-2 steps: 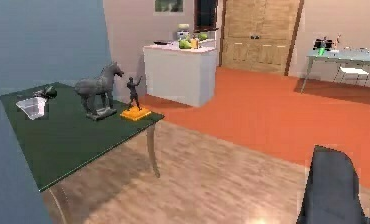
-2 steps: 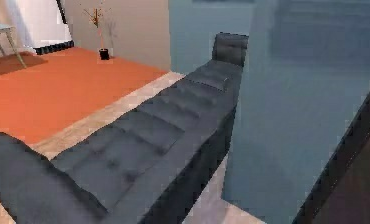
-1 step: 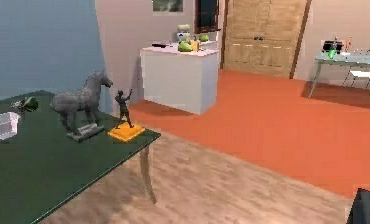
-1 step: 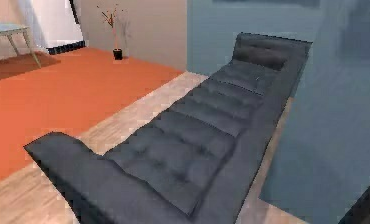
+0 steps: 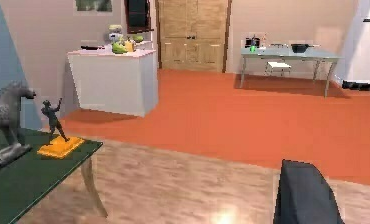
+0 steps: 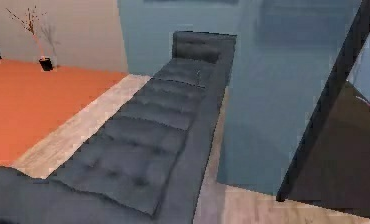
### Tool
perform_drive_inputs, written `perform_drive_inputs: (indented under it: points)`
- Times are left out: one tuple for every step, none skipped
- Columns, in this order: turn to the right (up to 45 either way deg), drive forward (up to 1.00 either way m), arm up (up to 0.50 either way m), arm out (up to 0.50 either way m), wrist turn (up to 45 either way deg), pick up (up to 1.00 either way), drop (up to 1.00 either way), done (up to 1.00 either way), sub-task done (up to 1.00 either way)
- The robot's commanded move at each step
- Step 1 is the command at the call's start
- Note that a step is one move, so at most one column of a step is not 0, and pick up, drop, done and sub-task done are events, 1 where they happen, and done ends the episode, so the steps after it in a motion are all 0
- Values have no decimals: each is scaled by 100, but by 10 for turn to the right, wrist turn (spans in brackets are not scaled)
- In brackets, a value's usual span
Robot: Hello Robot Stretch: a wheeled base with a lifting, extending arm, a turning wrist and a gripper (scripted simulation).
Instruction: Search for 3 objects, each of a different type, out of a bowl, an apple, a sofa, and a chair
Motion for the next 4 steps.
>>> perform_drive_inputs:
  points:
    - [0, 100, 0, 0, 0, 0, 0, 0, 0]
    - [60, 0, 0, 0, 0, 0, 0, 0, 0]
    - [0, 25, 0, 0, 0, 0, 0, 0, 0]
    - [-330, 0, 0, 0, 0, 0, 0, 0, 0]
